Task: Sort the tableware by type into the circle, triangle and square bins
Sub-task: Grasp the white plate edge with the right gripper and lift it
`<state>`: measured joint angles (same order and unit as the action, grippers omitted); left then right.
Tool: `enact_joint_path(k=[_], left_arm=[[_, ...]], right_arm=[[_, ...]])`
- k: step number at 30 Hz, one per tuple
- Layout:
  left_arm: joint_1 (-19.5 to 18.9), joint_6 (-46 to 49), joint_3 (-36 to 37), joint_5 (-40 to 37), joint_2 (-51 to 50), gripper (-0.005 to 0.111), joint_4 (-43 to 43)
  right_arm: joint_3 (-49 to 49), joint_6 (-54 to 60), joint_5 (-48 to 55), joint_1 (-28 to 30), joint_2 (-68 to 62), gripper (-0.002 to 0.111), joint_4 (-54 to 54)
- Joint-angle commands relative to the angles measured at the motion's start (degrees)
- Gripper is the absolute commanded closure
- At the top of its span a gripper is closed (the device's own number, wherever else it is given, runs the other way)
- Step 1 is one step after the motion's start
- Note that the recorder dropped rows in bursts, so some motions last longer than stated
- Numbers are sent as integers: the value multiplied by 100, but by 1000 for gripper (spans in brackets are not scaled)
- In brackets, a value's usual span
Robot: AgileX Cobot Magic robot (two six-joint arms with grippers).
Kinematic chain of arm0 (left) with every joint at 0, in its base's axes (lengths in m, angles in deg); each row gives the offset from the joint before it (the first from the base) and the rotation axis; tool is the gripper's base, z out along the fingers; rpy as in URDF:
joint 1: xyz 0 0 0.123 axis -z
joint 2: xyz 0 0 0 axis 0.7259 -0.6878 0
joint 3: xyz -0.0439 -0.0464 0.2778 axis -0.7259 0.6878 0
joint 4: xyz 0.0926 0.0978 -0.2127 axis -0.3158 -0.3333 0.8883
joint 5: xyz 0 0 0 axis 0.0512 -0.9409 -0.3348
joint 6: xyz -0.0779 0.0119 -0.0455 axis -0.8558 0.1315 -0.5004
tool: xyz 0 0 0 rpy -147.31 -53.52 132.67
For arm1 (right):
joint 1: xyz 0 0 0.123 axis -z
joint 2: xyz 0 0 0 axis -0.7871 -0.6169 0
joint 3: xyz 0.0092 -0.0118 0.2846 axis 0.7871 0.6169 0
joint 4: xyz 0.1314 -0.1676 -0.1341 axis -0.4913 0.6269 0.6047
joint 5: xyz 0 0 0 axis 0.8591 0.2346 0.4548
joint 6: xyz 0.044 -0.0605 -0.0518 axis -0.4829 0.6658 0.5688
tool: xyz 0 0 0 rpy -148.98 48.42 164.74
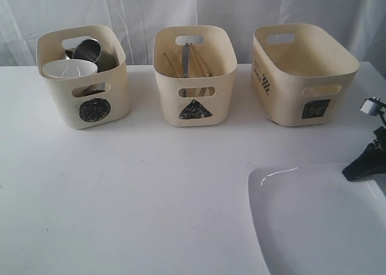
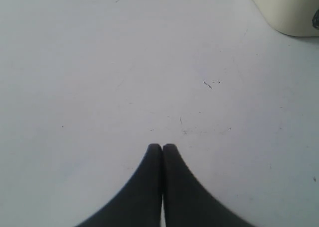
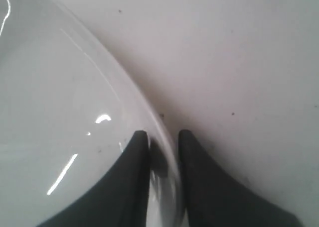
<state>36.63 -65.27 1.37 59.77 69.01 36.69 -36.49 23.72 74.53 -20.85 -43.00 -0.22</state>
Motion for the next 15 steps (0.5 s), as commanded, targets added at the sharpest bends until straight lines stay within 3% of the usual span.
enact_joint_path(k=[1, 5, 15], left_arm=[[-2, 4, 23, -21, 26, 107, 19], [-2, 4, 23, -21, 26, 107, 19], [-2, 4, 23, -21, 26, 107, 19]], right_arm=[[161, -752, -792, -329, 42, 108, 1527], [161, -1201, -446, -651, 704, 108, 1527], [161, -1533, -745, -1225, 1990, 108, 1516]])
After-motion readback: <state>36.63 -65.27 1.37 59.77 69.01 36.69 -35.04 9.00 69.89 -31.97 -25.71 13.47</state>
